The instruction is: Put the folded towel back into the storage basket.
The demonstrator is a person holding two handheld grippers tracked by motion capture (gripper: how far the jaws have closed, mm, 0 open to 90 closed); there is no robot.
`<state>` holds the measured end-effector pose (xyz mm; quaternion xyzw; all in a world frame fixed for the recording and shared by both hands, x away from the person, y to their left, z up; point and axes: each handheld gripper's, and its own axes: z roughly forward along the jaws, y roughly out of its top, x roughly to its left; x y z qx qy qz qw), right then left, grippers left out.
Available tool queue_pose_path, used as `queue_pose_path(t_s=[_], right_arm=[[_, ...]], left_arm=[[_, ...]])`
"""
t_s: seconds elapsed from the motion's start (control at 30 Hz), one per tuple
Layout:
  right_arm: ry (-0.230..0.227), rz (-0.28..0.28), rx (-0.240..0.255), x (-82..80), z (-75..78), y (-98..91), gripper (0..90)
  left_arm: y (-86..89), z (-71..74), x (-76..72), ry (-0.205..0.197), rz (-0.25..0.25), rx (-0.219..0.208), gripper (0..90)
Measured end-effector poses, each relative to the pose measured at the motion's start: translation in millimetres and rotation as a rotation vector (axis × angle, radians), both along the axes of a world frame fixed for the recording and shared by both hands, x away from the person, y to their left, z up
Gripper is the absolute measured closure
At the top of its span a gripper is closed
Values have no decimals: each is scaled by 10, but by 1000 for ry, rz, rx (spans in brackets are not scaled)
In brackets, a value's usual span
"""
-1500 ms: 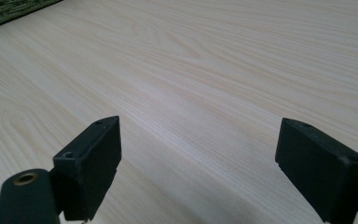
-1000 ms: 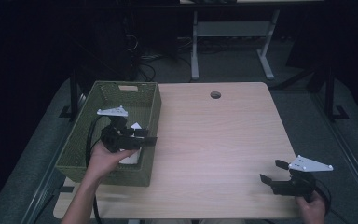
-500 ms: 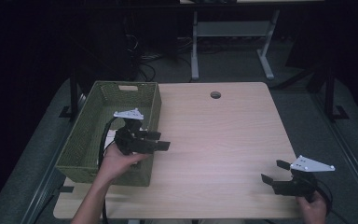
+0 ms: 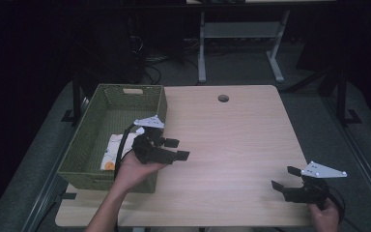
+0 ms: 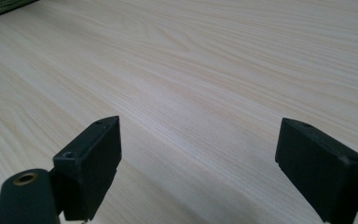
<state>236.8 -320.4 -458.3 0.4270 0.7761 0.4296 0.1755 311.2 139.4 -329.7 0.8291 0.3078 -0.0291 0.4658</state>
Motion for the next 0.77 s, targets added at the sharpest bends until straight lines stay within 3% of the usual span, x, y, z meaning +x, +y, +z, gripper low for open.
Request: queue_pose_path(t_s=[0.23, 0.47, 0.77], right_arm=[[0, 1, -2, 0, -3, -1, 137], [8, 4, -5, 12, -17, 5, 137], [-6, 18, -17, 0, 2, 18, 137]], left_arm=[[-219, -87, -58, -13, -39, 28, 320], [-397, -181, -135, -13, -65, 26, 312], [-588, -287, -291, -57, -79, 46, 287]])
